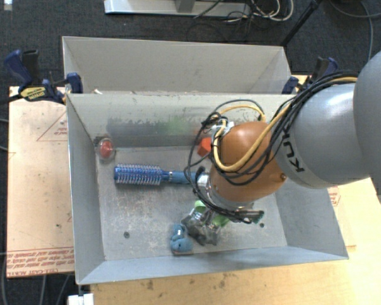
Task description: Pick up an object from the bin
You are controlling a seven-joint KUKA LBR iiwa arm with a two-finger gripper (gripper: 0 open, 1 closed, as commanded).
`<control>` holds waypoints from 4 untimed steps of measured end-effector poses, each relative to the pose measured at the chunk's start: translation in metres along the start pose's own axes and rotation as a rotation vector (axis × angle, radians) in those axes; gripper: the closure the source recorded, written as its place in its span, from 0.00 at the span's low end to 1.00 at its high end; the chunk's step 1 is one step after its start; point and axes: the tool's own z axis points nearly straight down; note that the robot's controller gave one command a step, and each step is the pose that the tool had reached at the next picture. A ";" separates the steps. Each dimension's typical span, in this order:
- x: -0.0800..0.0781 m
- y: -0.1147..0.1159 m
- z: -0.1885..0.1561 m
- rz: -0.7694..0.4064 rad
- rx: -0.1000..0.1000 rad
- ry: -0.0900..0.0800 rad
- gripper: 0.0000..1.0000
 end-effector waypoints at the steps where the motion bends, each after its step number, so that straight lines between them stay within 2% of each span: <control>1: -0.055 -0.027 -0.009 0.106 0.004 -0.005 1.00; 2: -0.053 -0.027 -0.009 0.108 0.001 -0.002 0.00; 3: -0.040 -0.069 -0.003 -0.139 0.003 -0.001 0.00; 4: -0.041 -0.067 -0.003 -0.141 0.001 -0.001 1.00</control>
Offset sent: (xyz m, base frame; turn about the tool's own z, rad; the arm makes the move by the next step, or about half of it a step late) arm 0.0542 0.0217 0.0089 0.1053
